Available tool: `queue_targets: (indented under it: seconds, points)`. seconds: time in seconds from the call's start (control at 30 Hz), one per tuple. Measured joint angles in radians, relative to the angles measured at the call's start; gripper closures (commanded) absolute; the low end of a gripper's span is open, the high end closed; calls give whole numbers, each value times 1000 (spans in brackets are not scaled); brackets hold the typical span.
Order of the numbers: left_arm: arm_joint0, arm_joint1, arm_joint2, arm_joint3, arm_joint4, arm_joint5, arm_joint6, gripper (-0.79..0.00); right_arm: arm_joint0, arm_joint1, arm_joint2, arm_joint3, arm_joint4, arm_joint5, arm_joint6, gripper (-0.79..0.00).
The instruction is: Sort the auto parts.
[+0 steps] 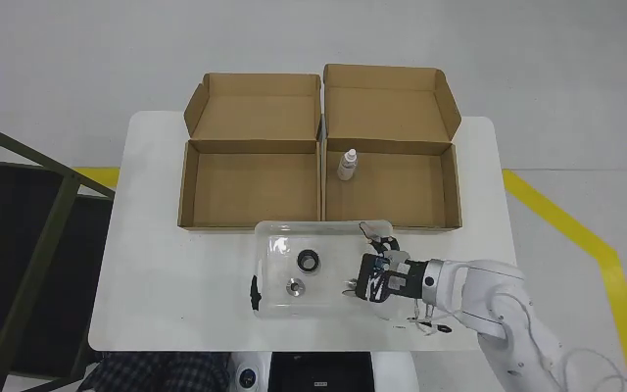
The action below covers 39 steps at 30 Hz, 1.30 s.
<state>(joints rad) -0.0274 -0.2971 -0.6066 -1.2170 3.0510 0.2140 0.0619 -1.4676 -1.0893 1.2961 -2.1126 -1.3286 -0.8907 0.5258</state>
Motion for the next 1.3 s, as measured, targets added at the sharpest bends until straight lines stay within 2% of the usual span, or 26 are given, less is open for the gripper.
queue_targets:
  seconds: [0.57, 0.9, 1.17, 1.3]
  points:
    - [0, 0, 0, 0, 0, 0, 0, -785, -5, 16, -41, 22, -85, 9, 64, -785]
    - [0, 0, 0, 0, 0, 0, 0, -785, 27, 20, -94, 62, -109, -12, 115, -650]
    - [0, 0, 0, 0, 0, 0, 0, -785, 66, 22, -134, 97, -113, -28, 155, -616]
    - [0, 0, 0, 0, 0, 0, 0, -785, 87, 22, -156, 116, -116, -31, 175, -536]
